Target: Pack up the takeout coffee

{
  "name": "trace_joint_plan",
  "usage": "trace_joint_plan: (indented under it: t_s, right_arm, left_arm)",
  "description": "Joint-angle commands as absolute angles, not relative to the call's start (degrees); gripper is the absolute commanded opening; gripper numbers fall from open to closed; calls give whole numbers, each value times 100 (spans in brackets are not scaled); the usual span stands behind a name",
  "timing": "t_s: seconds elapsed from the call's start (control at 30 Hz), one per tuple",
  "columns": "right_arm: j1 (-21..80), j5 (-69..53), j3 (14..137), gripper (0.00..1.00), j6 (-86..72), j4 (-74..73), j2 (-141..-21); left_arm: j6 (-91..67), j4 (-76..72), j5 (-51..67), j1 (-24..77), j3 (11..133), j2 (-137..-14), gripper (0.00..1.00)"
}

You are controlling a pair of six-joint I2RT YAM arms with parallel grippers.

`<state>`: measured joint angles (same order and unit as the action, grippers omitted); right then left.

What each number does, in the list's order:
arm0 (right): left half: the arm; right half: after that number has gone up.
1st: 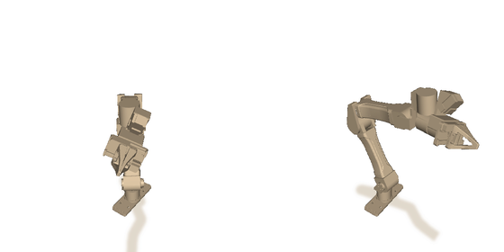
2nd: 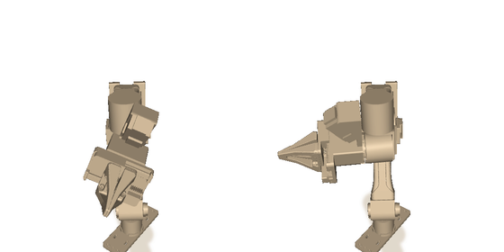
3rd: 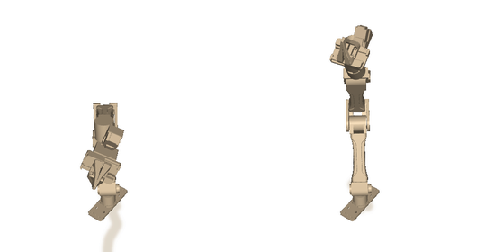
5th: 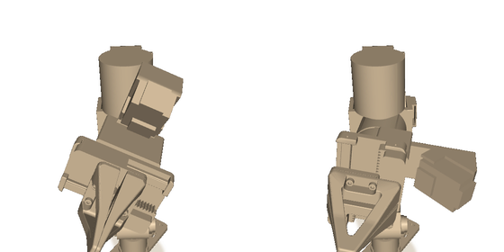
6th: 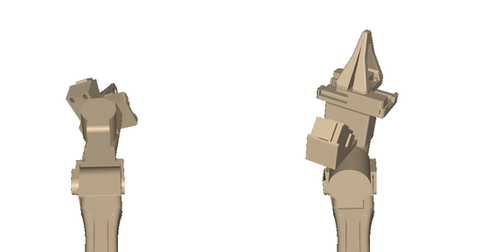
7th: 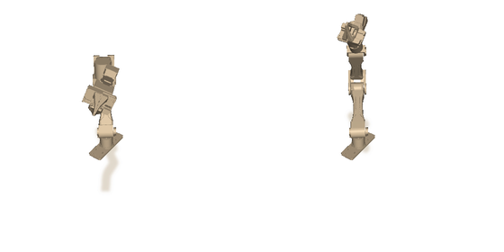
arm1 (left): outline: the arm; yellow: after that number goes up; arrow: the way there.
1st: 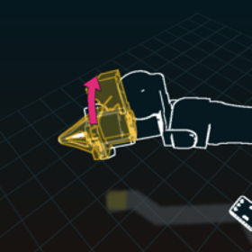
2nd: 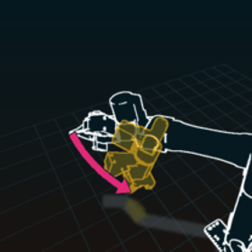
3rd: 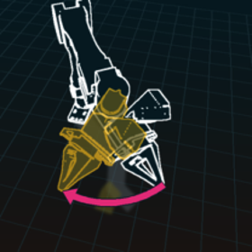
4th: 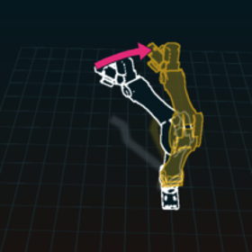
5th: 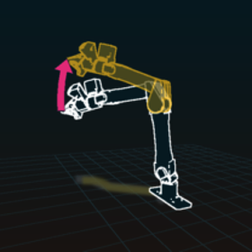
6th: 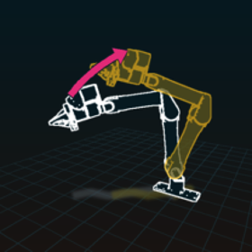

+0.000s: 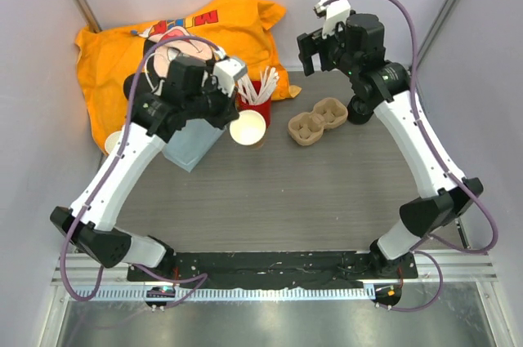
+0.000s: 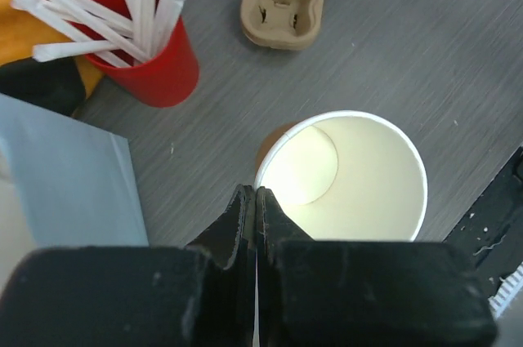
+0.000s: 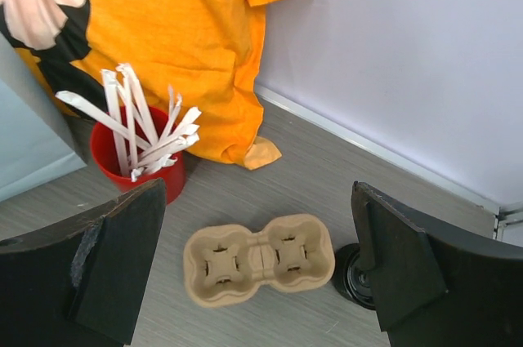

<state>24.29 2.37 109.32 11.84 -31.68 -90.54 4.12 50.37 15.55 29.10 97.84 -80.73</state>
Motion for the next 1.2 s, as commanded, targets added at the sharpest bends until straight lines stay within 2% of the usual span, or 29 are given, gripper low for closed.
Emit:
trace_joint_plan:
  t_s: [0.0, 0.27, 0.5, 0.73, 1.17]
  right_arm:
    - [2364, 299, 10986, 100, 1266, -2716, -9508]
    - [2364, -622, 10995, 98, 1011, -2374, -10125]
    - [2364, -1589, 10943, 92, 607, -2285, -10423]
    - [2364, -1775, 10661, 90, 448, -2162, -10459]
    - [2364, -1732, 10468, 90, 413, -2109, -10310]
  left_arm:
    - [659, 4246, 1512, 3146, 8931, -7910, 0]
    - [527, 3017, 1538, 3515, 7675, -8428, 0]
    - [431, 2435, 1529, 3656, 7172, -8859, 0]
    - [404, 2118, 1450, 3858, 6733, -8850, 0]
    - [229, 2030, 1679, 4008, 6627, -9228, 0]
